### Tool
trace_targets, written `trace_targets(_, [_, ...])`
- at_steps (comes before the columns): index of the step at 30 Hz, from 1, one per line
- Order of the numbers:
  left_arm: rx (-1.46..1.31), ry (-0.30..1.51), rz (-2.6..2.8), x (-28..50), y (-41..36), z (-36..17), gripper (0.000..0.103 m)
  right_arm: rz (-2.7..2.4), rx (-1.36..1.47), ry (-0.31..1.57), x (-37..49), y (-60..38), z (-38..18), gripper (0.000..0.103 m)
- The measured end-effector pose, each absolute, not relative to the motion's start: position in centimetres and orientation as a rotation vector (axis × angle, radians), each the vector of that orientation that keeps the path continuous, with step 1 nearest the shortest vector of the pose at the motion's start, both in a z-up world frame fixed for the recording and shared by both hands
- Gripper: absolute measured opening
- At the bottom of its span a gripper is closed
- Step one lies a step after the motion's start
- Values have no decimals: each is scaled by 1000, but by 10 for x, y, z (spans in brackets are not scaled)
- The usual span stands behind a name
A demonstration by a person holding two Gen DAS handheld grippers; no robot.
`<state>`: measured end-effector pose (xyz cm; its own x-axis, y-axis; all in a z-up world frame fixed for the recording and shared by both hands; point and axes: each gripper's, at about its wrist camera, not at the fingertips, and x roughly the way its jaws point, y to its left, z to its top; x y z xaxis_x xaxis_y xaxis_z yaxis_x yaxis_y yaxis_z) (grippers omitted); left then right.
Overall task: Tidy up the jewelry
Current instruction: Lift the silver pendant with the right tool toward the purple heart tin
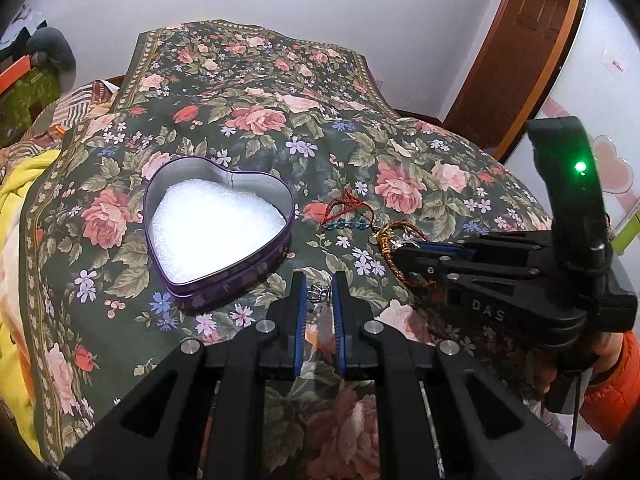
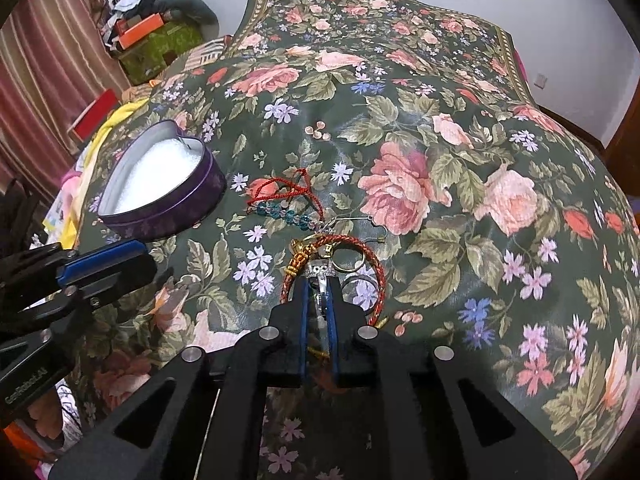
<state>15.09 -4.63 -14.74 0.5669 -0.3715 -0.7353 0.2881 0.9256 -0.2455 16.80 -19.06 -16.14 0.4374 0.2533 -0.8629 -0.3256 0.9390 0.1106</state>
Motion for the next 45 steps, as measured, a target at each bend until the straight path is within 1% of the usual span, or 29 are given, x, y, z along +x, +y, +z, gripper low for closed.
trace_targets(9, [-120, 887, -388, 152, -41, -148, 11, 353, -84, 1061, 173, -188, -162, 10])
trace_targets(12, [-122, 888, -386, 153, -41, -149, 11, 352, -100, 1061, 175, -185, -161, 13])
trace_targets(15, [-121, 888, -388, 152, -40, -149, 11, 352, -107, 1060, 177, -184, -161, 21])
trace_targets(16, [-119, 887, -388, 152, -41, -149, 11, 353, -105, 1059, 178, -184, -161, 27])
trace_targets(17, [-119, 887, -388, 152, -41, -149, 11, 356, -103, 1057, 179, -184, -161, 29])
trace_targets(25, [-126, 891, -382, 153, -39, -150, 11, 373, -82, 1040, 180, -185, -162, 29])
trace_targets(27, [-127, 892, -381, 153, -39, -150, 11, 377, -84, 1036, 179, -185, -162, 25])
trace_targets(28, [-127, 891, -380, 153, -38, -150, 11, 381, -86, 1034, 179, -184, -161, 18])
trace_targets(29, [-126, 890, -379, 152, -38, -149, 11, 381, -88, 1033, 178, -185, -161, 14])
trace_targets(39, [-126, 869, -366, 147, -36, -141, 11, 378, -88, 978, 167, -187, -147, 14])
trace_targets(45, [-125, 836, -350, 143, -32, -129, 11, 396, -78, 930, 159, -183, -130, 14])
